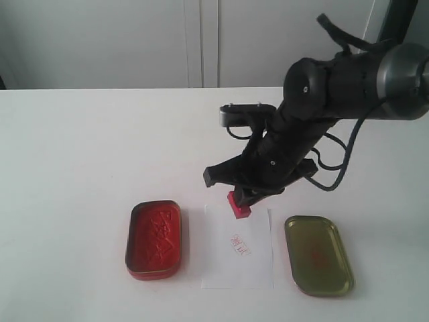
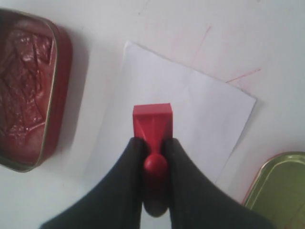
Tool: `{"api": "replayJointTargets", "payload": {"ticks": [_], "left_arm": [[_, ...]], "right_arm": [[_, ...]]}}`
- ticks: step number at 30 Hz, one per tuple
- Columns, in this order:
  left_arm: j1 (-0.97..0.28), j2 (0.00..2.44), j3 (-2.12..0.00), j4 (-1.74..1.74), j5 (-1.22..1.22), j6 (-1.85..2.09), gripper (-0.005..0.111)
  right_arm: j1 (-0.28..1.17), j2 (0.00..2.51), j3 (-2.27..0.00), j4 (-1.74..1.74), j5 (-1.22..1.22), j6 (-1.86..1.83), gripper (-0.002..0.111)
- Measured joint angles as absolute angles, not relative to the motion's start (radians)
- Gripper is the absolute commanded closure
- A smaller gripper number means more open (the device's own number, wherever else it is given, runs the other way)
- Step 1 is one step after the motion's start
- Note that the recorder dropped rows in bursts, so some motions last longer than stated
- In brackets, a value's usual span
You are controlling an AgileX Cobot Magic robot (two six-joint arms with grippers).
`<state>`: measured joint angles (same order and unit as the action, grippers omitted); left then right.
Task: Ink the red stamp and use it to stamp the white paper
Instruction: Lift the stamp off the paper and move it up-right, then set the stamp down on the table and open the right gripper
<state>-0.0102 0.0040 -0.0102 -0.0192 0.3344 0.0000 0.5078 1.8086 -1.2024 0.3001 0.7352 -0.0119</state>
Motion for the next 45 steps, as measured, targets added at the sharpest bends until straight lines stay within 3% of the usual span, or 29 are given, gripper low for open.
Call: {"api": "replayJointTargets", "payload": {"ticks": [11,17,38,40,45], "left_arm": [[-0.01,0.004,-0.01,-0.019,0.334,0.0,0.107],[-0.01,0.004,-0.01,-0.019,0.334,0.0,0.107],[-0.01,0.004,-0.01,-0.019,0.334,0.0,0.107],[-0.01,0.004,-0.01,-0.019,0.334,0.0,0.107],[-0.01,0.004,-0.01,-0.019,0.334,0.0,0.107]], "right_arm": [[0.303,1.809,-1.202,0.612,0.713,-0.24,0.108],[0.175,1.907,-1.2,0.956,0.727,-0.498,0.108],[0.141,2.088,-1.2,1.168,0.765,-0.662,0.108],[0.141,2.088,-1.2,1.168,0.765,-0.664,0.106],[0.141,2.088,-1.2,1.152,0.763,-0.666,0.086]]}}
